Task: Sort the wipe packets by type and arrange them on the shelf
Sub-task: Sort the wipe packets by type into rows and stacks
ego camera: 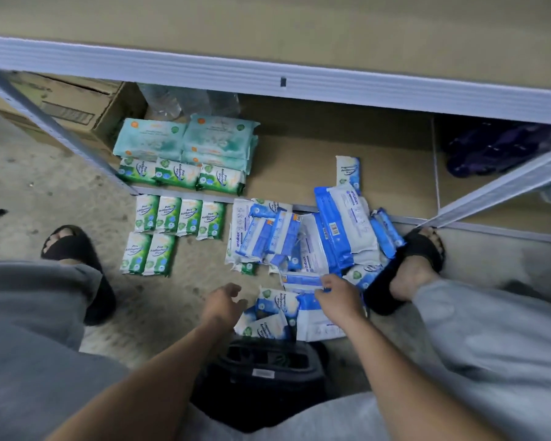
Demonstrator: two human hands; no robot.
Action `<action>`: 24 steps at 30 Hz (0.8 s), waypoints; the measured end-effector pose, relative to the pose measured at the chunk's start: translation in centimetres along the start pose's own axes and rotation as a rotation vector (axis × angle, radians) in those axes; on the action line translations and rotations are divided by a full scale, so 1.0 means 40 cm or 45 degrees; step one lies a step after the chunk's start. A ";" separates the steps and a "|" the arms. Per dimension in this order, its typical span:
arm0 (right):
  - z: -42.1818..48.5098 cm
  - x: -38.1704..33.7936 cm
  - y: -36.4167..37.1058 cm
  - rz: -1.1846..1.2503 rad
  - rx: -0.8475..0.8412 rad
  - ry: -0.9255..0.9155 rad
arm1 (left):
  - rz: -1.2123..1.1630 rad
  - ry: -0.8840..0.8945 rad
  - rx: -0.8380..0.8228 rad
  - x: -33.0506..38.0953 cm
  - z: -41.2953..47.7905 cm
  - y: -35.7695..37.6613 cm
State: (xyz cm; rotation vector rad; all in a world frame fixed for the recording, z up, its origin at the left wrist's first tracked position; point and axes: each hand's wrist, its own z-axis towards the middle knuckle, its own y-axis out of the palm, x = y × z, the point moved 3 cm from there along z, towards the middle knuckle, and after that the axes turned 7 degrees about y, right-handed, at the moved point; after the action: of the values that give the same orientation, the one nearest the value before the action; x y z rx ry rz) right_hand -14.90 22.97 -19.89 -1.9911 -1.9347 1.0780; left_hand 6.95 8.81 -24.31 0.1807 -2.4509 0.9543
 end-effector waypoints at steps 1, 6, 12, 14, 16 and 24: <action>0.007 -0.003 0.002 0.008 0.002 -0.009 | -0.014 -0.009 0.015 0.002 0.010 -0.005; 0.028 -0.014 0.029 0.032 -0.013 -0.037 | -0.151 -0.055 0.213 0.019 0.057 -0.055; 0.078 -0.126 0.034 -0.022 0.141 -0.230 | -0.177 0.053 0.354 0.069 0.151 -0.100; 0.104 -0.181 0.032 -0.091 0.165 -0.340 | -0.162 0.040 0.358 0.087 0.191 -0.111; 0.132 -0.233 0.031 -0.245 0.170 -0.413 | -0.148 0.022 0.324 0.100 0.231 -0.115; 0.272 -0.385 0.076 -0.676 0.076 -0.573 | -0.472 -0.106 0.313 0.093 0.327 -0.106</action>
State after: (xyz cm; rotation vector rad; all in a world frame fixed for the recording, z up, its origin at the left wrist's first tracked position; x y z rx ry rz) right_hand -17.33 4.42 -23.75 -1.1460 -2.4070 1.4750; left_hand -0.31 -2.85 -28.15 0.7441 -2.2521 1.0894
